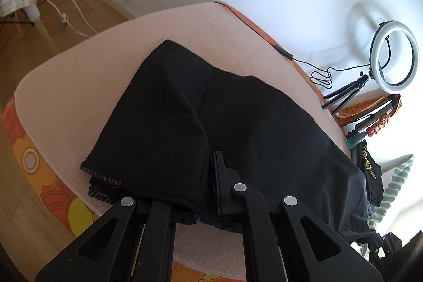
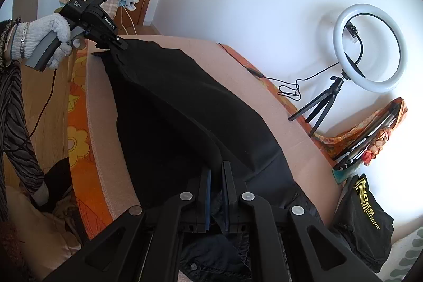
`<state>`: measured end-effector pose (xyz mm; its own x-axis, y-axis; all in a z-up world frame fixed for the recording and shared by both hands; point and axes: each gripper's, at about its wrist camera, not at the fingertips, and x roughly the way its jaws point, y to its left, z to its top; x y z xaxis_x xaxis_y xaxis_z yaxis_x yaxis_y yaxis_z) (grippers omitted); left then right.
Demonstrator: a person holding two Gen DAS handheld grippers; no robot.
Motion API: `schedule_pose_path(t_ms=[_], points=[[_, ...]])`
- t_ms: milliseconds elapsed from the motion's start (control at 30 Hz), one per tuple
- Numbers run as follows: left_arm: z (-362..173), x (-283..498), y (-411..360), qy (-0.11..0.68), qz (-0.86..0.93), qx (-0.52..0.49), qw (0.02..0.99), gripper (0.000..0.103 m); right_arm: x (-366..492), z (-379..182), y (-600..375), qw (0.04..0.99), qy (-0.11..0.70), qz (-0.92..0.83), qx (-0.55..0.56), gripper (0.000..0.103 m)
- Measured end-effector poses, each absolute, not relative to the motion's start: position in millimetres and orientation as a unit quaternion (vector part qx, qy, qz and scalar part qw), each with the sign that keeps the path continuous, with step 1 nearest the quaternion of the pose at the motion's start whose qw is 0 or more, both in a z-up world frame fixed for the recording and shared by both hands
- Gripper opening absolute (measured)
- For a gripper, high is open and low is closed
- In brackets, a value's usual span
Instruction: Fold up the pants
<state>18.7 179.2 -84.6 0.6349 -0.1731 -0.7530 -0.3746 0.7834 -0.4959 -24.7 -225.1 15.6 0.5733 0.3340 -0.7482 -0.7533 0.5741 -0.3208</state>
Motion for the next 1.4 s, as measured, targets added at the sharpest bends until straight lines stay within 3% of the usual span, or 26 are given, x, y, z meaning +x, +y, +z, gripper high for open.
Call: schedule_pose_path(t_ms=[467, 567, 700, 867, 1133, 1400], points=[[-75, 6, 187, 0.437, 0.088, -0.262, 0.856, 0.006, -37, -18, -219, 0.815, 0.376, 0.324, -0.300, 0.005], [-74, 3, 186, 0.448, 0.092, -0.243, 0.855, 0.013, -36, -20, -223, 0.815, 0.390, 0.324, -0.278, 0.010], [-76, 5, 189, 0.456, 0.094, -0.230, 0.854, 0.014, -37, -7, -239, 0.820, 0.406, 0.341, -0.214, 0.030], [-72, 0, 189, 0.460, 0.097, -0.225, 0.853, 0.017, -32, 23, -291, 0.855, 0.405, 0.300, -0.119, 0.039], [-42, -11, 171, 0.429, 0.082, -0.196, 0.878, 0.018, 21, 11, -398, 0.868, 0.475, 0.146, 0.004, 0.067], [-12, -1, 104, 0.420, -0.005, -0.125, 0.899, 0.039, 54, -47, -451, 0.816, 0.549, 0.121, 0.139, 0.067]])
